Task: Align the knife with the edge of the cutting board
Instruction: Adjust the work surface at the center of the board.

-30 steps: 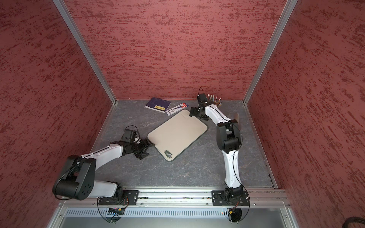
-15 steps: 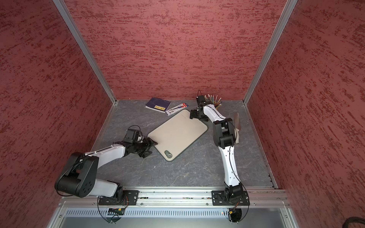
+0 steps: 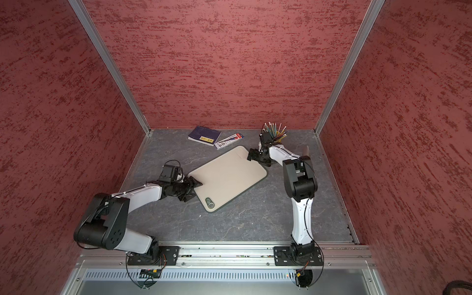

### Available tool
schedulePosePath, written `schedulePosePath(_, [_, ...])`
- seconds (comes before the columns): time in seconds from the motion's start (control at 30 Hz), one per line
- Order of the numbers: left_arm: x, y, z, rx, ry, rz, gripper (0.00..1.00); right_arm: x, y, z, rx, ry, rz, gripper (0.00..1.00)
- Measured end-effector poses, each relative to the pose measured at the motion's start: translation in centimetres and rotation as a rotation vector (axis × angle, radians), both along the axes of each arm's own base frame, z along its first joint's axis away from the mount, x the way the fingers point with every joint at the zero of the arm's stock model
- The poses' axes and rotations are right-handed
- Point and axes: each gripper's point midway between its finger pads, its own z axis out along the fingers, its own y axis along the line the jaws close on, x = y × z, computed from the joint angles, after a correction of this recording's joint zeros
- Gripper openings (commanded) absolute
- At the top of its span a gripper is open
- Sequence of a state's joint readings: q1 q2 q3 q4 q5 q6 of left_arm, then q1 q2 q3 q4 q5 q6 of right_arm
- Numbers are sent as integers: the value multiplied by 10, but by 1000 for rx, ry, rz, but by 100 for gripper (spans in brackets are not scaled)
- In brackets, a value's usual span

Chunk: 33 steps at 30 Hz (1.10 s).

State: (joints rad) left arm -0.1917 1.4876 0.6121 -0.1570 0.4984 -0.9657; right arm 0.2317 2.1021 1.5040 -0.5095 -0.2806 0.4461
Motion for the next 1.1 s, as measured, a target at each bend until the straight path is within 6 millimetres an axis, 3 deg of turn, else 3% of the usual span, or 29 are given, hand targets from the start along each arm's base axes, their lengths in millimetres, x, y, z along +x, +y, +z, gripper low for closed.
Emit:
schedulePosePath(0.1, [0,4,-3,4,-5,-6,63,-16,-5,-1,6,-15,-20,96])
schedulePosePath(0.33, [10,15,-5,8,-64,-8,62,-56,-10,-3,-3,-39,-42,95])
schedulePosePath(0.77, [61,45,-5,151,-189,55,62,-156,17,-6,-45,-30,-36,95])
schedulePosePath(0.93, [76,46,-3,170,-210,47,61,-172,20,-6,-35,-3,-42,96])
schedulePosePath(1.1, [78,46,-3,178,-217,34,60,-173,21,-6,-42,10,-46,96])
